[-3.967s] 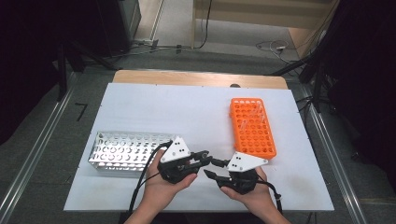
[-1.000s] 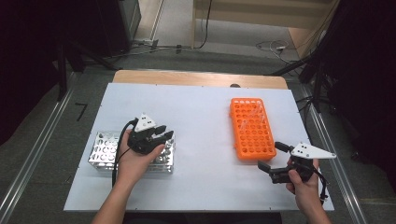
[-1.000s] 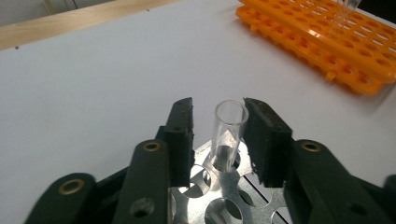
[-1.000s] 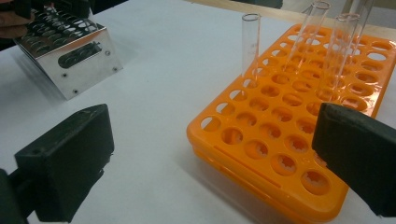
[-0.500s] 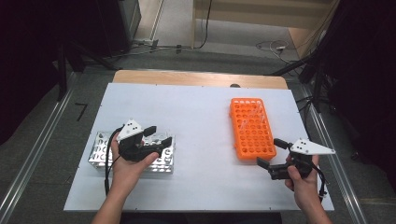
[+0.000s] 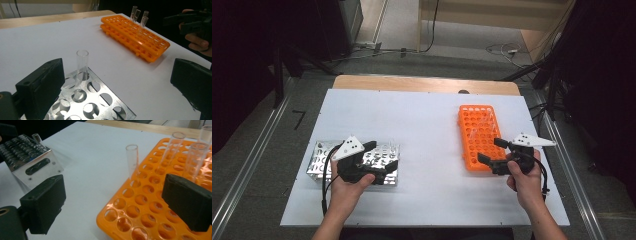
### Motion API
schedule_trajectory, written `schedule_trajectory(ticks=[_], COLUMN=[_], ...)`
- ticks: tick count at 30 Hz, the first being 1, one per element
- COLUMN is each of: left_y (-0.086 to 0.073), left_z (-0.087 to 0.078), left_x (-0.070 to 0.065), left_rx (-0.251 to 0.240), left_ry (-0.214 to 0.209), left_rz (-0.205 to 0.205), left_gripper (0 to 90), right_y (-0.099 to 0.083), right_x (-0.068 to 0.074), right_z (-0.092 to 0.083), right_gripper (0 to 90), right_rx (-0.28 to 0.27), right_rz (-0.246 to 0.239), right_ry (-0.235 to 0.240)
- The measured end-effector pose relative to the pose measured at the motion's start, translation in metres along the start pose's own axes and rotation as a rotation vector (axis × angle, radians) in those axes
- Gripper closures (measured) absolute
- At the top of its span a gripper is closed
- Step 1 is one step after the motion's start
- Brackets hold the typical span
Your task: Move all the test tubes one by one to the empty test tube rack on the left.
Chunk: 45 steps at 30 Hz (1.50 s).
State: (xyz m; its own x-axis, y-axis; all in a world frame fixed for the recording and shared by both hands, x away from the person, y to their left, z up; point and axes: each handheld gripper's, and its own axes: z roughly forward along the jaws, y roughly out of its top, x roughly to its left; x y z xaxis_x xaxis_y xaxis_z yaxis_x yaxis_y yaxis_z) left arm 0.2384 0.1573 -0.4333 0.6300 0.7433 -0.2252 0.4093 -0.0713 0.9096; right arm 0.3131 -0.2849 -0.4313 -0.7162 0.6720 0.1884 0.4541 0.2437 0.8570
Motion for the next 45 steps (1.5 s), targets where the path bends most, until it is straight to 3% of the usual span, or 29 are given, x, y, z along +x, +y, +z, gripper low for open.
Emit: schedule_trajectory(ticks=[2,5,9,11,19,24,35,45], left_y=[0.0,-0.001,-0.001,-0.001,-0.001,-0.001,-0.001,-0.001], left_z=[0.0,0.0,0.0,0.0,0.001,0.002,0.002,0.005], left_x=[0.0,0.0,0.0,0.0,-0.002,-0.002,-0.002,-0.004], left_rx=[-0.001,-0.006,-0.005,-0.002,-0.002,0.005,0.009,0.013], left_ry=[0.005,0.004,0.005,0.009,-0.001,-0.002,0.001,-0.005], left_rz=[-0.002,-0.005,-0.006,-0.001,0.002,0.002,0.0,0.004], left_gripper=[0.0,0.0,0.0,0.0,0.0,0.0,0.0,0.0], right_y=[0.004,0.009,0.016,0.018,0.016,0.014,0.01,0.01], right_x=[-0.002,-0.003,-0.002,-0.004,-0.01,-0.014,-0.012,-0.011], right_z=[0.007,0.018,0.032,0.039,0.063,0.07,0.075,0.074], right_gripper=[9.6,13.5,22.0,30.4,51.0,61.1,71.6,73.3], right_rx=[0.014,0.029,0.055,0.06,0.12,0.141,0.166,0.153], right_rz=[0.007,0.013,0.007,0.017,0.02,0.02,0.014,0.021], right_ry=[0.021,0.014,-0.052,-0.087,-0.178,-0.208,-0.235,-0.233])
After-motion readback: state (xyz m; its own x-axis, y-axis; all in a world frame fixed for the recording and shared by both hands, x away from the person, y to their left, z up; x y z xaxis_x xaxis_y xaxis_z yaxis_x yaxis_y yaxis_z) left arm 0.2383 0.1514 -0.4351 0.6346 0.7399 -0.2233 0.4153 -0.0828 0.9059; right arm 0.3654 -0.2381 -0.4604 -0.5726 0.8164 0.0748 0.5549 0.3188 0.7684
